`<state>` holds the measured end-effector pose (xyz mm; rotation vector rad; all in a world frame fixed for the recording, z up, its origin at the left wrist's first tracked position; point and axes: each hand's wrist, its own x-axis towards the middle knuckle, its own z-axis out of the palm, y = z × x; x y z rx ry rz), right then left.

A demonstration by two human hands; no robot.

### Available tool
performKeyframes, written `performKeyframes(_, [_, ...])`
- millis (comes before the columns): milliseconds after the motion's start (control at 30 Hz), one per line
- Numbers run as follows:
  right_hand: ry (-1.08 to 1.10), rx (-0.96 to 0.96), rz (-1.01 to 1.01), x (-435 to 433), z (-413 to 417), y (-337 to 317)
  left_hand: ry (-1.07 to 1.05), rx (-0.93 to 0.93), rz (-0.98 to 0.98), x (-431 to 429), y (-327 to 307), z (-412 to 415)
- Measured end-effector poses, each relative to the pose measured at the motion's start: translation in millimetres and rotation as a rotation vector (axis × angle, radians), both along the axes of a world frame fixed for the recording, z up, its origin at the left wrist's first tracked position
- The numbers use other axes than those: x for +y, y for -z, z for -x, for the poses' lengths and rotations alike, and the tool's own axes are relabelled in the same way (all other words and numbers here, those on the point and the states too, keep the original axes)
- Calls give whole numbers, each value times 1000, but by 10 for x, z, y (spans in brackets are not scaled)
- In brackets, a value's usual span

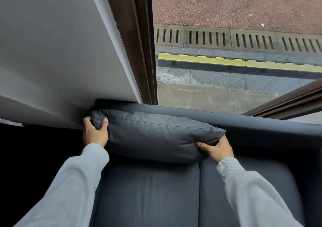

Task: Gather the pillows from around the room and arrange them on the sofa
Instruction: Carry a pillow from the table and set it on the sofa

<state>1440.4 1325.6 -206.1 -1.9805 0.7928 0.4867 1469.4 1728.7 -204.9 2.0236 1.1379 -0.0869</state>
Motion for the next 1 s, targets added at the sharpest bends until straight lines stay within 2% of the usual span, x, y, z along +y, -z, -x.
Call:
performKeyframes(267, [6, 9, 67, 82, 176, -167, 96, 174, 4, 17, -246, 74])
performKeyframes(433, [-51, -125, 110, 202, 481, -563, 398, 161, -83, -218, -666, 491])
performKeyframes(500, [-134, -147, 186, 284, 588, -779, 564, 130, -154, -334, -875, 645])
performKeyframes(667, [-430, -193, 542, 472, 933, -1499, 894, 140, -420, -618, -1527, 1060])
performKeyframes(867, [-535, -240, 758, 477, 1964, -2434, 1061, 73, -618, -862, -2355, 1980])
performKeyframes(933, [-488, -273, 830, 353, 2742, -2830, 1150, 2, -663, -989, -2756, 2605])
performKeyframes(1000, [-523, -230, 823, 307, 2836, -2921, 1149, 2, -663, -1058, -2854, 2717])
